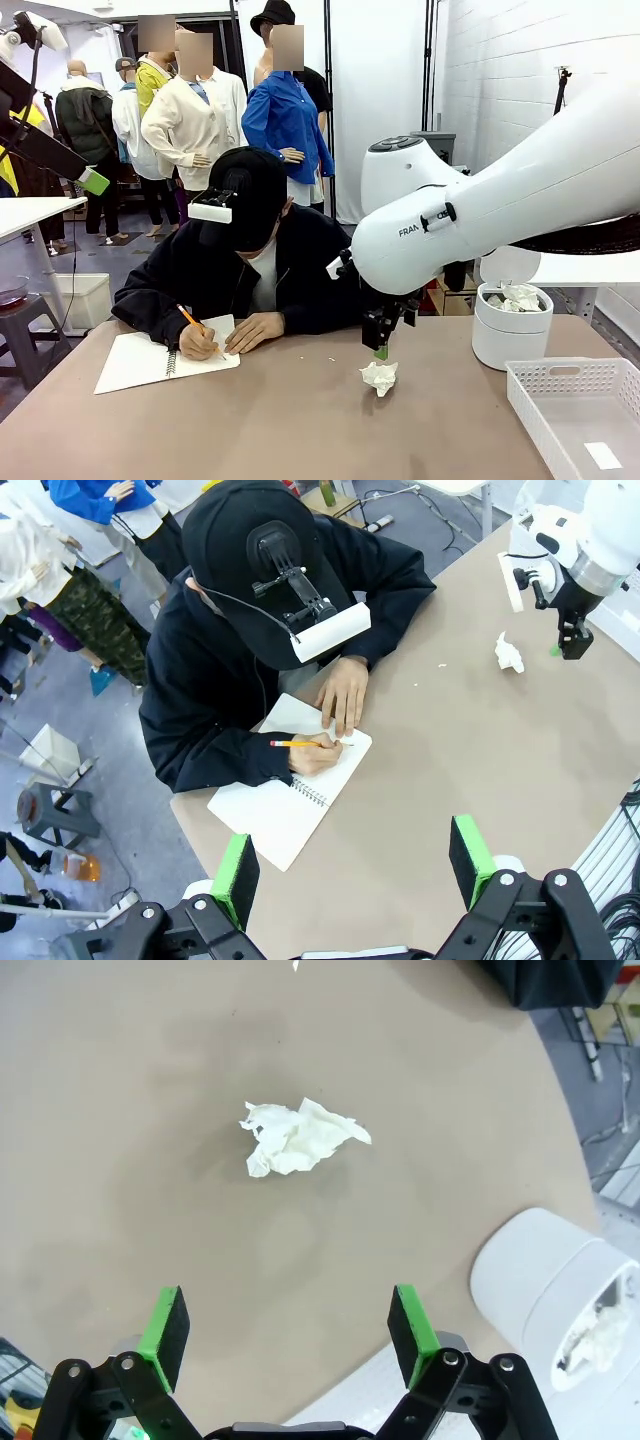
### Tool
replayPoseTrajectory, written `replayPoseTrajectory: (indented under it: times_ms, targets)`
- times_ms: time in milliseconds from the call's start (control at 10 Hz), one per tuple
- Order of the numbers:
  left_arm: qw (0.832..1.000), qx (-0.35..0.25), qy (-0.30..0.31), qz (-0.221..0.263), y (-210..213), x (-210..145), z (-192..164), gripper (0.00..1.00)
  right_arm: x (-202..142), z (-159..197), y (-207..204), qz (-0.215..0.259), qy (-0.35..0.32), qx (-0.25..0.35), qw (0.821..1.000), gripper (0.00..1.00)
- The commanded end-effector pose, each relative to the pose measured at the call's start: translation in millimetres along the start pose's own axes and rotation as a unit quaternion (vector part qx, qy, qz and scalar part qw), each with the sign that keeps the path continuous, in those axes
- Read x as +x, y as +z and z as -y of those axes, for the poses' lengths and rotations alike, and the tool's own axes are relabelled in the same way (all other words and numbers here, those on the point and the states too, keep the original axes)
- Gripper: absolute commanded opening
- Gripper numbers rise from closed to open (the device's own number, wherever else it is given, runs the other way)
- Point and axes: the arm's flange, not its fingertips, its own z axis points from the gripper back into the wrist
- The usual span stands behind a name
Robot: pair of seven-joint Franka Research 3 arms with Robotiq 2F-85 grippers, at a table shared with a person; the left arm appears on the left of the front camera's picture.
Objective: Sort the paper based on its condition.
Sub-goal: If a person hands you a paper, place it in the Organizing basket , and if it's crumpled, put it in the Trash can.
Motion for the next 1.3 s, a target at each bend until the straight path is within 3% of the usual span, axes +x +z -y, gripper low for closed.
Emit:
replayPoseTrajectory:
  times_ms: [0,500,900,1200]
  targets:
    - [1.0,0.001,0.001,0.0,0,0,-1,1.0,27,-6,-31,0.005,-0.012,0.011,1.0,1.0]
    - [1.0,0.001,0.001,0.0,0,0,-1,1.0,44,-11,-75,0.006,-0.008,0.002,1.0,1.0]
    - [1.0,0.001,0.001,0.0,0,0,-1,1.0,55,4,-117,-0.001,0.006,0.046,0.999,1.0]
    - [1.0,0.001,0.001,0.0,0,0,-1,1.0,51,11,-131,0.003,0.006,0.044,0.999,1.0]
